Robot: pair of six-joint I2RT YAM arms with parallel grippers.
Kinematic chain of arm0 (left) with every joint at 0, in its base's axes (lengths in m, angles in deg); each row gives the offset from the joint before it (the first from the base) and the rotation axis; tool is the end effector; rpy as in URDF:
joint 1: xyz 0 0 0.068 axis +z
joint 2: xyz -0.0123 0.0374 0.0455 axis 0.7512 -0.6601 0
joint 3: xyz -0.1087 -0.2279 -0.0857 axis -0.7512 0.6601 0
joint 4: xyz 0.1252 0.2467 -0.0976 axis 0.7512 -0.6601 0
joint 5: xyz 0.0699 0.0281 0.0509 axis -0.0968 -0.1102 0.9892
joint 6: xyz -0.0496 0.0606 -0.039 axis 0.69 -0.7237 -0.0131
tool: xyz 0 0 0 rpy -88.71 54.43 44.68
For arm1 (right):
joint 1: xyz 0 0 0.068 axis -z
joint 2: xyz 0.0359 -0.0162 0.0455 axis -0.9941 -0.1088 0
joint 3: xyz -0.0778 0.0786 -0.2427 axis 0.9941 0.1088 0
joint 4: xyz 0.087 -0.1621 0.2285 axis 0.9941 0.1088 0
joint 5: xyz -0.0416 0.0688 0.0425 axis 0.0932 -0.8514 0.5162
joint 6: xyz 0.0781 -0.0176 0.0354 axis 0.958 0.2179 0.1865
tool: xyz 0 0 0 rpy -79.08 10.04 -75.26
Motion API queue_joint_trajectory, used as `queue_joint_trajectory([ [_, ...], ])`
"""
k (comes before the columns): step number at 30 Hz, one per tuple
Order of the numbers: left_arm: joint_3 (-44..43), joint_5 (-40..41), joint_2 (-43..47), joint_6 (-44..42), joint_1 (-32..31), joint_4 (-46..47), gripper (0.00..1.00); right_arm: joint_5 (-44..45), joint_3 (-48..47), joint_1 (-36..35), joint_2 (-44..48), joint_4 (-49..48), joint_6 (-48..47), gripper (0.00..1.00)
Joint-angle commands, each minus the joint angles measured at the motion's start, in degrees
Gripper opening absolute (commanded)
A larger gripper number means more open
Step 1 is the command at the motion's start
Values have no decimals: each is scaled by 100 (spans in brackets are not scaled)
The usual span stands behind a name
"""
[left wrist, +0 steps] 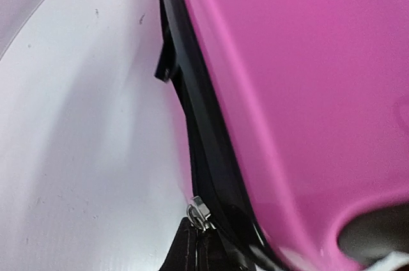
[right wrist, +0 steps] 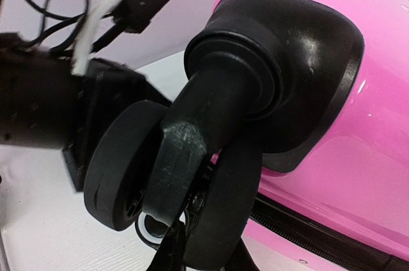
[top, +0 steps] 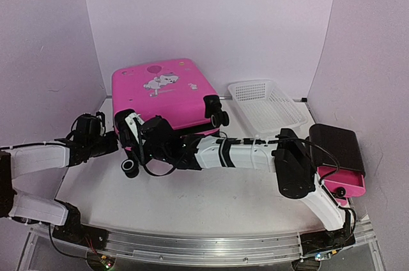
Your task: Open, take out, and arrange the luggage
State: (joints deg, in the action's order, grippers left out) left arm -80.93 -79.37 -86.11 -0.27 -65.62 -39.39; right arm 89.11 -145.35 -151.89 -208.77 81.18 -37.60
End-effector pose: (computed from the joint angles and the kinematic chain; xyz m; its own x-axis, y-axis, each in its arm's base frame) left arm 0.2874 -0.0797 0.1395 -0.6007 -0.2878 -0.7459 -0.0629 0.9471 -0.3148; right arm 0.2495 0.5798 0.1743 -0.2114 -0.3290 -0.9204 -0.8261 0.5634 -0.0116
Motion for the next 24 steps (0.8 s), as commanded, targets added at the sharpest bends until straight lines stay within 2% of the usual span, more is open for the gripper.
queue_joint_trajectory([
  [1, -864, 1632, -486, -117, 567, -22, 0, -527, 10, 213, 471, -77, -145, 0],
  [5, -1349, 1639, -934, -206, 713, -80, 2, -561, -85, 209, 399, -77, 94, 0],
  [6, -1428, 1576, -955, -177, 724, -287, 5, -565, -136, 201, 390, -60, 162, 0],
  [8, -1378, 1300, -793, -64, 727, -466, 18, -503, -200, 203, 411, 101, 306, 3],
  [10, -1246, 979, -414, -2, 734, -654, 36, -367, -190, 203, 516, 316, 450, 19],
  [12, -1284, 852, -33, 137, 734, -1259, 51, -226, -211, 205, 708, 812, 524, 41],
  [15, -1554, 436, 537, -41, 731, -2180, 64, -181, 179, 219, 1290, 1358, 472, 63],
  [17, -1805, -31, 848, -200, 729, -2695, 66, -197, 678, 262, 1824, 1658, 426, 78],
  [21, -2201, -1380, 1267, -514, 726, -3134, 67, -163, 1759, 443, 3084, 2158, 358, 97],
  [24, -2543, -2455, 1293, -591, 706, -3208, 69, -336, 2440, 902, 3760, 2625, 681, 98],
])
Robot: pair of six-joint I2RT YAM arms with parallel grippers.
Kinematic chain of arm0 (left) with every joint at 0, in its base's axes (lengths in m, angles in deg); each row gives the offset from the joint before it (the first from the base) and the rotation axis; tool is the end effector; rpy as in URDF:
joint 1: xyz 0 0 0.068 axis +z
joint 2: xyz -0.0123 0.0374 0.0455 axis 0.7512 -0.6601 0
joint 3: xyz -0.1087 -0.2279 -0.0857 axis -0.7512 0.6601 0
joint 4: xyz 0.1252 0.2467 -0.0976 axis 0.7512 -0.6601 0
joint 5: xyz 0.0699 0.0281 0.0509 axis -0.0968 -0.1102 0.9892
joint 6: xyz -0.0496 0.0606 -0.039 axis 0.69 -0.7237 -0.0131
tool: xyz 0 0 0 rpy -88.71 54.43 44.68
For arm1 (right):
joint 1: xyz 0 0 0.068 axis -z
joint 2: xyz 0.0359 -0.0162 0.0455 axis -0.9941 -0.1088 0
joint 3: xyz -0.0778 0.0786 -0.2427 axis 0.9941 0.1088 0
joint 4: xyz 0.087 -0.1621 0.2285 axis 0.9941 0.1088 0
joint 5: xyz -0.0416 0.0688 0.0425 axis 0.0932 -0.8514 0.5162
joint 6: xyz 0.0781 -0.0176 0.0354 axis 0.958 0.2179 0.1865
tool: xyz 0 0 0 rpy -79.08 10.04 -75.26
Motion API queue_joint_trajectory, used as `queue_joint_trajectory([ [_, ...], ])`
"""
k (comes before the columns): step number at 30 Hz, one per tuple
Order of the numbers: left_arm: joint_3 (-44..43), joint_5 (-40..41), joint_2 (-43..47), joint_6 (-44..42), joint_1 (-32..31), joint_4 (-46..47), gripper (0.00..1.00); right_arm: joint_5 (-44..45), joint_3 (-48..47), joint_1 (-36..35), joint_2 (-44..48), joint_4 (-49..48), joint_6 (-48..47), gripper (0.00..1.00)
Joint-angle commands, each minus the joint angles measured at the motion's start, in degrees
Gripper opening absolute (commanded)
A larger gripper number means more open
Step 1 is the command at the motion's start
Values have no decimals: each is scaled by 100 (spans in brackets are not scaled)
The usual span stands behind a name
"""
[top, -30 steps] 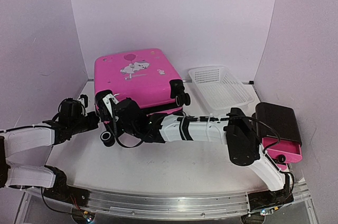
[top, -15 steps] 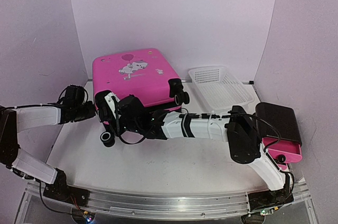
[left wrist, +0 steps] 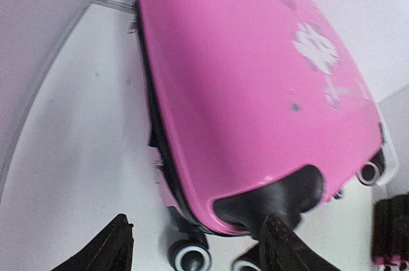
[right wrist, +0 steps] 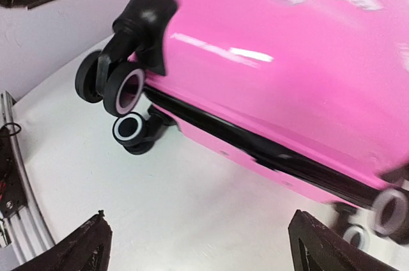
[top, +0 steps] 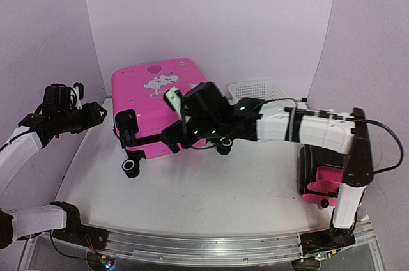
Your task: Open, take out, and arrange the luggage
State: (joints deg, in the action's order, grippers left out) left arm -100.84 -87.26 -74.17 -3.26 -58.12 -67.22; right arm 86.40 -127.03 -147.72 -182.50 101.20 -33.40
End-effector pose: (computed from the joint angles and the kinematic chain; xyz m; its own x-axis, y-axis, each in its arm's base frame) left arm 0.2785 -0.0495 0.2764 -0.5598 -0.3174 -0.7654 -0.0312 0.9311 -0.3633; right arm 0.2410 0.4661 0.2535 -0.3759 -0.4361 -0.8176 -0.7848 0.6190 0.0306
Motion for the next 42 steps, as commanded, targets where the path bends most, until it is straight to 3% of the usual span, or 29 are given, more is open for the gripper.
queue_joint_trajectory([
  [1, -692, -1988, 43, -279, -93, -426, 71, -275, 773, 689, 1295, 740, 385, 98],
  [3, -1047, -2215, -126, -314, -441, -486, 74, -796, 987, 1099, 1471, 927, 611, 98],
  [7, -1930, -1392, -599, -573, -1786, -708, 75, -1370, 947, 1793, 1353, 1256, 871, 98],
  [10, -2499, -1301, -1047, -530, -2374, -742, 74, -1537, 823, 2255, 1100, 1244, 928, 98],
  [18, -3077, -1179, -1958, -400, -3505, -734, 73, -1592, -83, 2608, -6, 1224, 388, 98],
  [22, -3099, -1066, -2210, -406, -3789, -712, 73, -1423, -129, 2597, -308, 709, 227, 97],
  [25, -3046, -941, -2324, -395, -3898, -710, 72, -1202, -236, 2600, -476, 489, 367, 87],
  [27, -2930, -763, -2320, -399, -3967, -665, 72, -1057, -192, 2597, -493, 304, 514, 74],
  [36, -2032, -344, -2369, -227, -4097, -162, 71, -1565, 252, 2164, -119, -183, 1345, 35],
  [42, -1433, -219, -2345, -236, -4102, 645, 69, -1727, 637, 1693, 234, -736, 2281, 25],
])
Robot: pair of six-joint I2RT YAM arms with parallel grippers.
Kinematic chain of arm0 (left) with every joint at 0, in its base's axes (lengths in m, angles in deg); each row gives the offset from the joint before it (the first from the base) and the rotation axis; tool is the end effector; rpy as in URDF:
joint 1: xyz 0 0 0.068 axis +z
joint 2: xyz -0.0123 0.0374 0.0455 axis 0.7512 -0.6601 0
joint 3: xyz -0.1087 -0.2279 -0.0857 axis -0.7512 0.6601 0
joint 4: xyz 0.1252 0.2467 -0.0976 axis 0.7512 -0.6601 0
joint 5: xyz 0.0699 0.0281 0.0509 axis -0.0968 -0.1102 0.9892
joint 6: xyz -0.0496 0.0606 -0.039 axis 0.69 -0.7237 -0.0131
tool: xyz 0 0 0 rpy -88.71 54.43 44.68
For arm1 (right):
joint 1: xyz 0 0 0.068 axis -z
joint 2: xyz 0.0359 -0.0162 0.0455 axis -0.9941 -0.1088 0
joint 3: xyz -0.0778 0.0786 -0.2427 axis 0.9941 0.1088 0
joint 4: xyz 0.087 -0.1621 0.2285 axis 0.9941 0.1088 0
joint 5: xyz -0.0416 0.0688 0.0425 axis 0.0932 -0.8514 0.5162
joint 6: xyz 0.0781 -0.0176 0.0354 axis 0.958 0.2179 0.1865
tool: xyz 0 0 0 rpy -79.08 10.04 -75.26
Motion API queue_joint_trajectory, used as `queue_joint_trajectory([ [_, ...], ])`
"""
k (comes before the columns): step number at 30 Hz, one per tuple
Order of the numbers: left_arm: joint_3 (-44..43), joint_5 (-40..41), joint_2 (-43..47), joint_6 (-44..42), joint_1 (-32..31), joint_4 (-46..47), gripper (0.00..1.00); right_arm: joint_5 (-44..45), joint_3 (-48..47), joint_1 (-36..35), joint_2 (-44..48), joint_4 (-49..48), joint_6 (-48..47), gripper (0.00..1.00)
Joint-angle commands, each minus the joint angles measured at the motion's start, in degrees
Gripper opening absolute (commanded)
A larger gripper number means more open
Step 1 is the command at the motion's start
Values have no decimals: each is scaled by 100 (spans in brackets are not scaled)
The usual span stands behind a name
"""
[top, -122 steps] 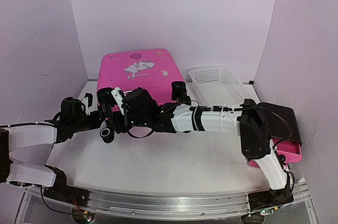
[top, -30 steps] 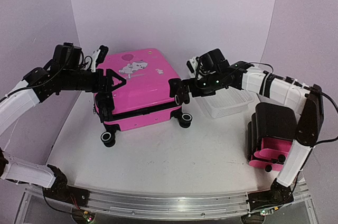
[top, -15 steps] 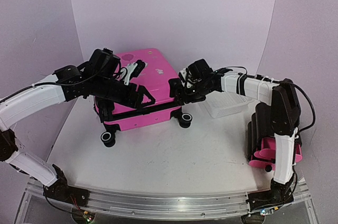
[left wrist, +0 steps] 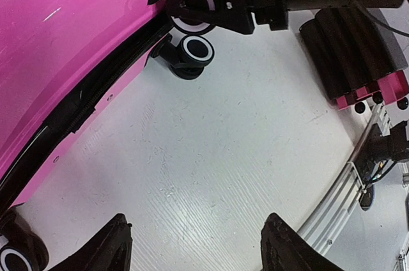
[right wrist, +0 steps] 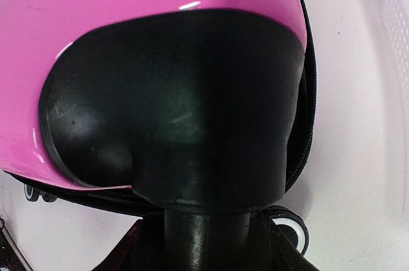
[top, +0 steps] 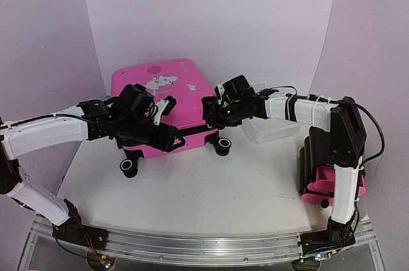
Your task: Open, take out, and arrange the luggage
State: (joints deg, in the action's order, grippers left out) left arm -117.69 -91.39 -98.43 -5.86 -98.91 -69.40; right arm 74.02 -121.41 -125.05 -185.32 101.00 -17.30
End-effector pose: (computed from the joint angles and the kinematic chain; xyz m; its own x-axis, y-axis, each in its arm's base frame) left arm 0.2292 -0.2890 0.2622 -0.6937 0.2690 -0.6682 0.6072 0.7175 -0.3414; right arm 0.3863 0.3456 0.1895 -0.7609 -0.1149 -0.6386 -0.4114 0.8465 0.3378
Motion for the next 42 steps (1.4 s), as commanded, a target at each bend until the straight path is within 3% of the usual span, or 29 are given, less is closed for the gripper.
queue_joint_trajectory([
  [1, 311, 220, 86, -10, -23, 948, 69, -552, 95, -660, 518, -847, 839, 24],
  [4, 444, 386, 130, -172, -23, 985, 69, -511, 67, -944, 493, -1151, 1250, 22],
  [11, 850, 532, 517, -148, -23, 1066, 70, -475, -19, -1149, 399, -1371, 1722, 33],
  [16, 899, 551, 425, 276, -28, 1102, 72, -320, 71, -1018, 884, -871, 1307, 75],
  [20, 621, 902, 151, 579, -259, 1098, 76, -251, 644, -543, 1800, -369, 884, 98],
  [22, 467, 1209, -25, 585, -424, 1102, 79, -163, 980, -300, 2284, -132, 593, 98],
  [25, 40, 1961, -434, 601, -614, 859, 86, 637, 1586, 3, 2989, 245, 127, 98],
  [28, -459, 2562, -933, 641, -753, 653, 88, 605, 2166, 193, 3368, 313, 38, 98],
  [34, -1280, 3208, -1728, 741, -908, 377, 92, 434, 2578, 196, 3346, 448, -63, 98],
  [42, -2139, 3565, -2535, 1587, -928, -72, 93, 384, 2789, 201, 3247, 463, -144, 98],
])
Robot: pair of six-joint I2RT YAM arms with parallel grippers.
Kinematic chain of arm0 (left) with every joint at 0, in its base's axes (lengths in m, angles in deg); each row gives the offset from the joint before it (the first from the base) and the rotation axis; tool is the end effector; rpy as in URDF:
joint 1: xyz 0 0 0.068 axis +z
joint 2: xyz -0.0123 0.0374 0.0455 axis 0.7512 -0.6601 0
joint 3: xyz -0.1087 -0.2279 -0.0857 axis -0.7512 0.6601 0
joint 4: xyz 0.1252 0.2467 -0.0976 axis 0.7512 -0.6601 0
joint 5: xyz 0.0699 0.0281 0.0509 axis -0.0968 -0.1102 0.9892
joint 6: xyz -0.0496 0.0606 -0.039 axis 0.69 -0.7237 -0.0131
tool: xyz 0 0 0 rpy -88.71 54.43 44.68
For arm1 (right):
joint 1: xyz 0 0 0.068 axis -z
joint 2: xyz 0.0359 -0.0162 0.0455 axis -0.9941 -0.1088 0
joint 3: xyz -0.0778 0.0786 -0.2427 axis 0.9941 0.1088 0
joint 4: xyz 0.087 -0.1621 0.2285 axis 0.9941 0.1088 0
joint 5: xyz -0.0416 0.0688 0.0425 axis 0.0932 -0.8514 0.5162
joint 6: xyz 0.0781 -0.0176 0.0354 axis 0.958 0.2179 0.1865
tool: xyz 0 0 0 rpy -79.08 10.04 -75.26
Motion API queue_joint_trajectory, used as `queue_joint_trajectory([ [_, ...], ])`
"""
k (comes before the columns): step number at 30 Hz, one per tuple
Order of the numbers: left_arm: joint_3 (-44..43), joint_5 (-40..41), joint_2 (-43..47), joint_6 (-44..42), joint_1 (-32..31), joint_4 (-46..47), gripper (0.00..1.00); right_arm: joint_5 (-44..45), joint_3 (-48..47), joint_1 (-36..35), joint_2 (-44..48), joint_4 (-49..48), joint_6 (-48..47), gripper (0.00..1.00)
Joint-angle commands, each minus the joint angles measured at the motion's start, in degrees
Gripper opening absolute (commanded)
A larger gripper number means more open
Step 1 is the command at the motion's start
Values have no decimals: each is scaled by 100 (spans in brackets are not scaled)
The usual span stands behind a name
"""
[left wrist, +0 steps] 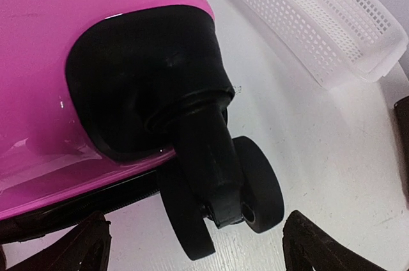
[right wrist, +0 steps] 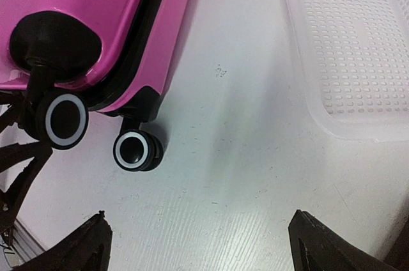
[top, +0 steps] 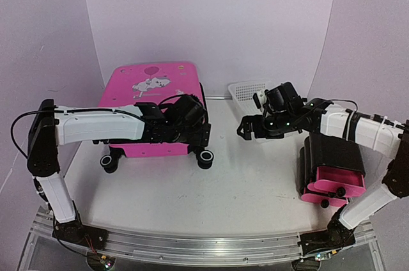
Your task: Open, take out, and arrange the luggage
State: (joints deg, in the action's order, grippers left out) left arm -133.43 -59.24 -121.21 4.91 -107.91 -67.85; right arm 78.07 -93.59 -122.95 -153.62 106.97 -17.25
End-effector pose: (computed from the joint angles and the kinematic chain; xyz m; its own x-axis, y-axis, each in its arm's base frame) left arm 0.2606 -0.3719 0.2215 -0.6495 0.1550 -0.7444 0.3294 0.9397 -0.0917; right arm 0.2937 0.2385 0.2268 -0.7672 -0.0871 -0.6355 -0.3363 0.8982 0.2829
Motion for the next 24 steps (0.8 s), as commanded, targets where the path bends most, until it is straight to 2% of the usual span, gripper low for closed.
queue_joint_trajectory([
  [1, -704, 337, -368, 600, -28, -295, 93, -21, 41, -9, 74, -134, -162, 98],
  [8, -1447, 491, -1037, 1404, -32, -732, 90, -21, 314, -9, 141, -134, -237, 98],
  [11, -1713, 670, -1291, 1683, -37, -1019, 86, -20, 406, -9, 153, -142, -279, 98],
  [16, -1866, 954, -1266, 1733, -37, -1175, 70, -266, 583, -9, 150, -238, -295, 98],
  [20, -1893, 680, -1103, 1701, -35, -1191, 60, -329, 688, -9, 100, -362, -352, 98],
  [24, -1875, 291, -813, 1642, -16, -1185, 39, -580, 658, -9, -197, -519, -405, 98],
])
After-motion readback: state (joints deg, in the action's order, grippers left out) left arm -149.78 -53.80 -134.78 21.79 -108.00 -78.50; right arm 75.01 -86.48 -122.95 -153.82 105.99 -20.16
